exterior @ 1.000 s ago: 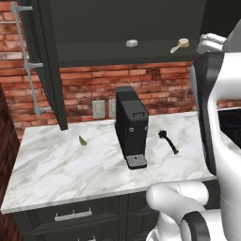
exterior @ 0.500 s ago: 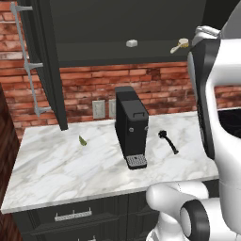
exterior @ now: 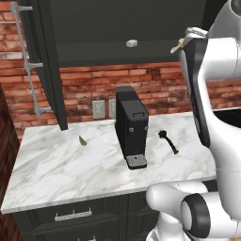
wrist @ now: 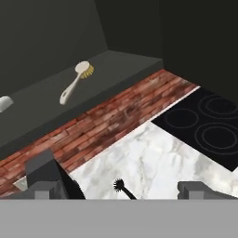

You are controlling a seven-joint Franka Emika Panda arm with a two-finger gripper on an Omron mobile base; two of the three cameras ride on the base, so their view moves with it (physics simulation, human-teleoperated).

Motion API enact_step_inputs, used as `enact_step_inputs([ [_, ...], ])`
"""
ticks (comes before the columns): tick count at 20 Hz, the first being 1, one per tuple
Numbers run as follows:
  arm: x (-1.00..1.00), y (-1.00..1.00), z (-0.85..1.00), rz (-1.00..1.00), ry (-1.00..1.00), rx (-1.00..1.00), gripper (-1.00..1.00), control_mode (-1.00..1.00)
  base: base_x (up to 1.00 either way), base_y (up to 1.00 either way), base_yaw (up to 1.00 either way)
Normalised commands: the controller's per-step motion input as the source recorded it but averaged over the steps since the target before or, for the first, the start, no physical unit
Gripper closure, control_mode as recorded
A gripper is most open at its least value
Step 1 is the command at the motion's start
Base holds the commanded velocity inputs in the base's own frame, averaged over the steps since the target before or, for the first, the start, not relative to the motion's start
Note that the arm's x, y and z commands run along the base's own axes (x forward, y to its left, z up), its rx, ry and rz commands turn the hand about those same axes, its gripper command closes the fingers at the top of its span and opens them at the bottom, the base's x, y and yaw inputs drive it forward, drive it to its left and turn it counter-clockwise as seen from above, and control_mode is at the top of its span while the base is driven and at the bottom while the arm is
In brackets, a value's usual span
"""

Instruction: Pick the dish brush and dish brush from the cabinet and place them on the counter.

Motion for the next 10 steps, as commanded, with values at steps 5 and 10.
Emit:
enact_step_inputs([
  [5,0.59,0.0,-0.01,0.0,0.0,0.0,-1.0,-1.0,0.0,0.0,0.0],
  [10,0.62,0.0,-0.03,-0.01,0.0,0.0,-1.0,-1.0,0.0,0.0,0.0],
])
